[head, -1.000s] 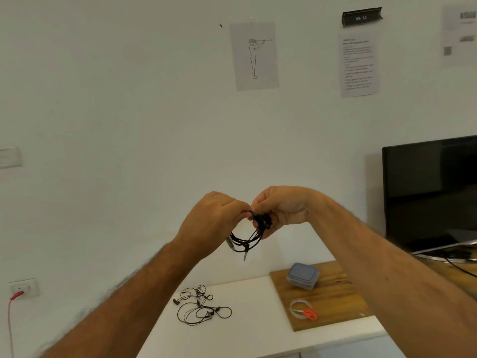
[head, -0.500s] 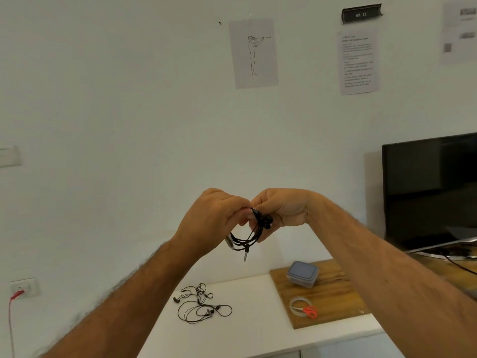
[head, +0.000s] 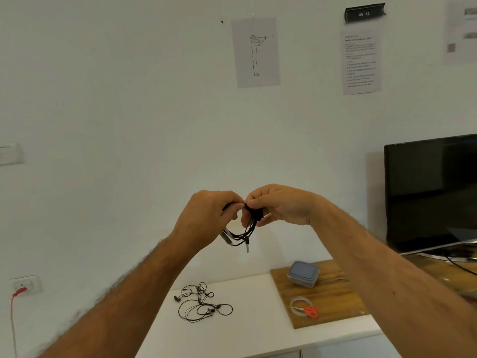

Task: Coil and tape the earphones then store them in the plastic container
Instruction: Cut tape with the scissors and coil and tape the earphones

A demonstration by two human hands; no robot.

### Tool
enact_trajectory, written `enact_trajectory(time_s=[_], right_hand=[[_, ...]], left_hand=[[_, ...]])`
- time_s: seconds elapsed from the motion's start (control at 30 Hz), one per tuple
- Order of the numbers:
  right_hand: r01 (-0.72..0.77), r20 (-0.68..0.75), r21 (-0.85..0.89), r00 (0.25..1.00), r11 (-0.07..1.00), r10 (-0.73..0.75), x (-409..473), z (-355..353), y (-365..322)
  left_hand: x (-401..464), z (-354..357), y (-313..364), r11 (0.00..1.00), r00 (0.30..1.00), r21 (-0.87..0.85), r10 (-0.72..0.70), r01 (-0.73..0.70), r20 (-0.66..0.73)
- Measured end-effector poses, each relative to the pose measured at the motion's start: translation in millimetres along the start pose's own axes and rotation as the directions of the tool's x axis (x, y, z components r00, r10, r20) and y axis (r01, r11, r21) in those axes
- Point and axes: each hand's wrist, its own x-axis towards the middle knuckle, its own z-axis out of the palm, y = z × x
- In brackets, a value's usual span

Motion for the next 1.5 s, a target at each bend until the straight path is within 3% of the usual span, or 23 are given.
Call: enact_trajectory(time_s=[0.43,0.8,1.03,1.17,1.3,1.4,1.5], right_hand=[[0.020,0.014,0.226,1.000,0.974,-0.024,2,11,7],[0.024,-0.026,0.072,0.999,0.997,-0.022,3,16,9],[0.031,-0.110,0.003,0.993,1.000,-0.031,6,22,10],[0.051,-0.145,-0.016,0.988,0.999,-0.053,7,26,10],[0.092,-0.211,-0.051,0.972,0.994,-0.101,9,31,12],[0.098,-0.237,-0.048,0.966,0.994,-0.107,10,32,13],[0.086,-0.214,0.063,0.974,0.994,-0.071,7,31,13]], left_hand=[[-1,-10,-7,0.992,0.990,-0.033,0.123,-0.121,0.072],[-5,-6,-13,0.981,0.981,0.054,0.185,-0.187,0.052],[-12,-1,-14,0.997,0.998,0.049,0.065,-0.064,-0.015],[-14,1,-13,0.990,0.995,-0.099,-0.100,0.102,0.020],[-10,1,-6,0.845,0.944,-0.423,-0.316,0.326,0.096],[-9,3,-4,0.790,0.926,-0.490,-0.357,0.369,0.123],[-9,4,-7,0.749,0.915,-0.536,-0.383,0.389,0.129]])
